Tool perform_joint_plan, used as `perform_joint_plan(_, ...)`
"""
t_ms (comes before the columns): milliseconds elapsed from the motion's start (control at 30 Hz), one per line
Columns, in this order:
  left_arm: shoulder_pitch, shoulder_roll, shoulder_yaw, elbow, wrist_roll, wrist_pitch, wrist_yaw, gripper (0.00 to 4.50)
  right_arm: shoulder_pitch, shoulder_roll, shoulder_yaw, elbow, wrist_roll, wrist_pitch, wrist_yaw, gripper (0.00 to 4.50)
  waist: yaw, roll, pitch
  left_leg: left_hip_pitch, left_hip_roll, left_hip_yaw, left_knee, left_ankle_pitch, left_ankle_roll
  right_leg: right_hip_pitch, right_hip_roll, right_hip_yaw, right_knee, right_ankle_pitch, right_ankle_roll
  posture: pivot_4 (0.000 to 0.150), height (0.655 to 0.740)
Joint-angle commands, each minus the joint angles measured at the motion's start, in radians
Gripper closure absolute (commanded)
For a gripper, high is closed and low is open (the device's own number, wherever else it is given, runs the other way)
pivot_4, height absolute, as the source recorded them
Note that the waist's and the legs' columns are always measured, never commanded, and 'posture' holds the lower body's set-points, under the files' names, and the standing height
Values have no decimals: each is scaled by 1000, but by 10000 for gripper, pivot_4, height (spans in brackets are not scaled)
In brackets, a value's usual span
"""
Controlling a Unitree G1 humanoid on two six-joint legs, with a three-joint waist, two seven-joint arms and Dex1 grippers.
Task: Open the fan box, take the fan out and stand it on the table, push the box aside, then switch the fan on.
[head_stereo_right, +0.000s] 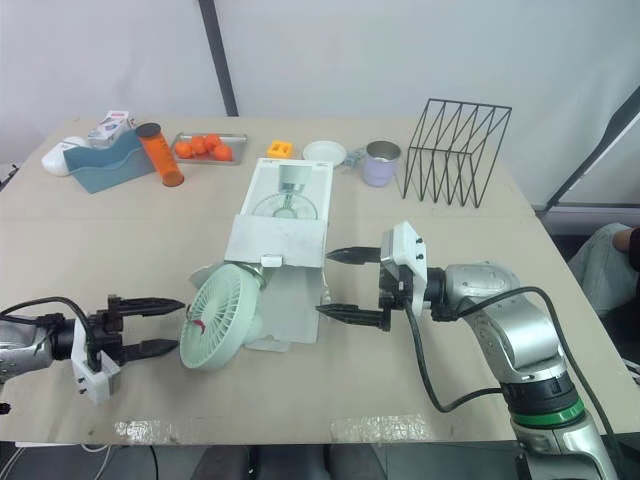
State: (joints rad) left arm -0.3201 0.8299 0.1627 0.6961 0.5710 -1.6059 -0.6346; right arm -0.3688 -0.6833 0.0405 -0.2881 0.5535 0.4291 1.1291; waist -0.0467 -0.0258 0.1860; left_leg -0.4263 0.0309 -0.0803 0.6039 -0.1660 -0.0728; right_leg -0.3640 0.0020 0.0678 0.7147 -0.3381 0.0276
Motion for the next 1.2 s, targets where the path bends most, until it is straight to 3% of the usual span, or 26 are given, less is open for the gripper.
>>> perform_joint_plan(33,-15,-24,36,-6,127,-8,97,131,-19,-17,-18,-15,9,5,6,0,0,1,-1,0,0,0,0,0,0,0,0,0,0,0,0,1500,7400)
perform_joint_plan(267,-47,-91,47,-82,335,13,308,131,-14,-19,-18,-30,7,15,-4,0,4,4,-3,3,-2,-1,0,1,0,4,-3,-1,0,0,0,1500,7400)
perform_joint_plan(667,-76,-69,-7,-213,323,37,480,131,-5,-10,-15,-33,2,7,-13,0,1,4,-3,3,-2,-1,0,1,1,6,-3,-3,0,0,1,1500,7400)
perform_joint_plan(1200,-67,-77,-131,-283,330,113,566,131,4,-13,-19,-35,-7,1,-22,0,1,3,-3,3,-2,-1,0,1,0,6,-3,-3,0,0,1,1500,7400)
